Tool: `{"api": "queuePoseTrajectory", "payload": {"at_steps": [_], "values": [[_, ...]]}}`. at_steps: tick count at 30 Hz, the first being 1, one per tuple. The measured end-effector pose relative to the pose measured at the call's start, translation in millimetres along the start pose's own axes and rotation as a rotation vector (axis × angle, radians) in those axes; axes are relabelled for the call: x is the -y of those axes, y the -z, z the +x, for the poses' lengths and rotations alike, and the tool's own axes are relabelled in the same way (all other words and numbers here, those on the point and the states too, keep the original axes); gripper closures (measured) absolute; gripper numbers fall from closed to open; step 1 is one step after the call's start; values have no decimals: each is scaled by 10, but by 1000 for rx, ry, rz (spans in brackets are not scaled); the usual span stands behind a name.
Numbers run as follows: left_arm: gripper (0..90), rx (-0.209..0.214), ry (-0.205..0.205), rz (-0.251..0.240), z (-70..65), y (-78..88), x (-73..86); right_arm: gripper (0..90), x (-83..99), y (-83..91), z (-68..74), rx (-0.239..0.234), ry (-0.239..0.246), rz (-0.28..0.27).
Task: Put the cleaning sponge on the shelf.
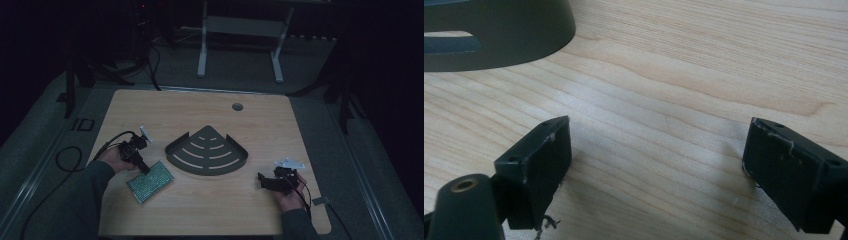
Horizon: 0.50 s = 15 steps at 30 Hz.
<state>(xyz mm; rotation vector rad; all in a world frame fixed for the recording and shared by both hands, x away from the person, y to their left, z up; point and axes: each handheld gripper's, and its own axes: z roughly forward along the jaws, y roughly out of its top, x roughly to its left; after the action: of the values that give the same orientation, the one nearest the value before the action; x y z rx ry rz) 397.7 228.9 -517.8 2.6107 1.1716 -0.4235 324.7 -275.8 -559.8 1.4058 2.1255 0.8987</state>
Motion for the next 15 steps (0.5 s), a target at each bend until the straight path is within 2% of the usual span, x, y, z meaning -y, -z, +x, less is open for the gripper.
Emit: {"api": "queuePoseTrajectory", "payload": {"at_steps": [3, 4, 12, 15], "values": [[859, -14, -7, 19, -26, 1, -25, 119, 0, 0, 0, 0, 0, 0], [890, -33, -11, 31, -60, 9, -40, 119, 0, 0, -1, 0, 0, 0], [900, -59, -21, 66, -159, 14, -51, 119, 0, 0, -1, -1, 1, 0], [900, -76, -29, 46, -213, 76, -45, 119, 0, 0, -1, -1, 1, 0]]}}
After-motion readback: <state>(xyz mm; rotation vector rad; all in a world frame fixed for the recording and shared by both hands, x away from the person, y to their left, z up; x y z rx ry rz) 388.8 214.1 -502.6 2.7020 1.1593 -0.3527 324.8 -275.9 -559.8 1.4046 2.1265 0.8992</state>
